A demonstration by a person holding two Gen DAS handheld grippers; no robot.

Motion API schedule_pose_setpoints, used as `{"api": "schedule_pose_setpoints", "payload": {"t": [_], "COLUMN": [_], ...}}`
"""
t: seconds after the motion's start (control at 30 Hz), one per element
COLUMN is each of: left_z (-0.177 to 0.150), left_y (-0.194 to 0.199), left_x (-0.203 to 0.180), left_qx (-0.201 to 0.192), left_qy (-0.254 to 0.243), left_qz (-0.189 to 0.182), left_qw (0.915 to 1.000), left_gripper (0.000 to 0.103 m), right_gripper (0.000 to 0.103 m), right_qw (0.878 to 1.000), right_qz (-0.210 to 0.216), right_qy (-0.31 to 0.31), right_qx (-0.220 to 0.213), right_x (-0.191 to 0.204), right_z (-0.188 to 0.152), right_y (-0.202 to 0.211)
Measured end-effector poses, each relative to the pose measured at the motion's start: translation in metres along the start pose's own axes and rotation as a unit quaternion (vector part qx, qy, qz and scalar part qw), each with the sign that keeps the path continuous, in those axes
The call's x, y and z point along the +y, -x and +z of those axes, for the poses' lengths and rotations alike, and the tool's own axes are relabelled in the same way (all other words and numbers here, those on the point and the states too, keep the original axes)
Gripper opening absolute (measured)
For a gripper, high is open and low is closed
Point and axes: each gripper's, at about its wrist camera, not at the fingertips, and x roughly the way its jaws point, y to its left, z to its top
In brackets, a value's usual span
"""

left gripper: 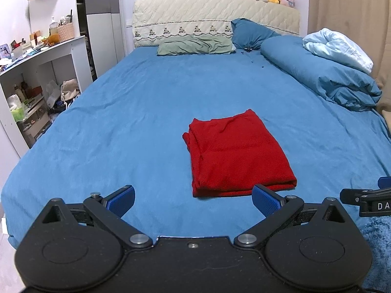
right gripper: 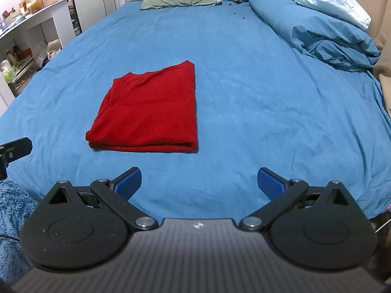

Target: Fold small clothes

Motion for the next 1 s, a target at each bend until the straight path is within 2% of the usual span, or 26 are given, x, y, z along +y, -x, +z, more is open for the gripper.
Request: {"api": "schedule_pose_setpoints", "payload": {"t": [1.0], "left_z": [0.0039], "left_y": [0.0027], "left_x": [-0.0018], "left_qx": [-0.006], "left_qy": [-0.005], "left_qz": [0.003], "left_qw": [1.0000], "left_gripper": [0.103], "right_gripper": [0.103], "right_qw": [1.000], "right_qz": [0.001], "right_qy": [-0.007], "right_qx": [0.002], "right_x": [0.0079], "right_z": [-0.0028], "right_y": [0.0002]}}
